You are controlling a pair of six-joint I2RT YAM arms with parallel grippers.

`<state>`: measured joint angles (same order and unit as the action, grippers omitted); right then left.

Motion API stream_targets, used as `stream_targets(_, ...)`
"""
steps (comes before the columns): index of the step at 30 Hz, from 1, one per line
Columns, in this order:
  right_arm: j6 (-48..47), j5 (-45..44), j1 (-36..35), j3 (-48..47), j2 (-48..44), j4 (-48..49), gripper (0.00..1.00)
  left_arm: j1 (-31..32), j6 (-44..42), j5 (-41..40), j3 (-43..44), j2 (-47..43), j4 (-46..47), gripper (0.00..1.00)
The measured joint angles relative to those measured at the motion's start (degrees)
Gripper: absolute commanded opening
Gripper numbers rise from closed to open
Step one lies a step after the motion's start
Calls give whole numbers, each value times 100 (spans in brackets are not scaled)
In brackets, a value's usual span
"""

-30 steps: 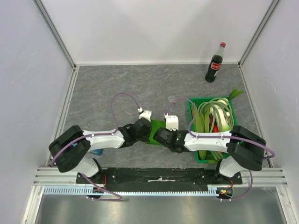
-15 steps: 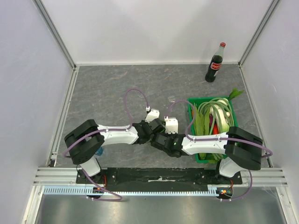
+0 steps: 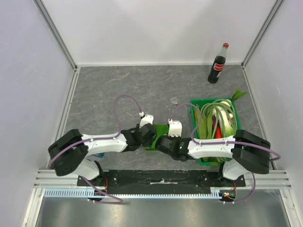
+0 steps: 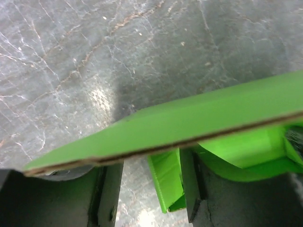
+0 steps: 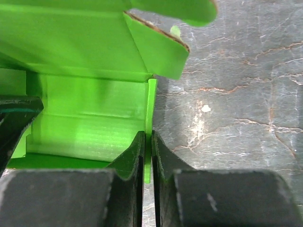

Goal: Fold the paper box

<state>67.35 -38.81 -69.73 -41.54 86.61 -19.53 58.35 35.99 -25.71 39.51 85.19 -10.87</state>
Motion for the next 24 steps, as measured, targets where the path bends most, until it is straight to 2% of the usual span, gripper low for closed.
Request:
stream_targets(3,-42,83,-33,0,0,68,0,-111,-26,470,-181,-450,-4,54)
stream_targets(9,-114,144,-42,0,0,120,0,-361,-125,1241,-199,-1110,-9,42)
stream_targets(11,-118,151,-42,0,0,127,0,-450,-131,1436,-199,-1165,-42,39)
stream_targets(15,-138,155,-46,0,-4,133,0,-776,-129,1864,-199,-1163,-275,40)
stream_targets(24,-157,225,-55,0,-33,133,0,-975,-103,1991,-238,-973,-621,34)
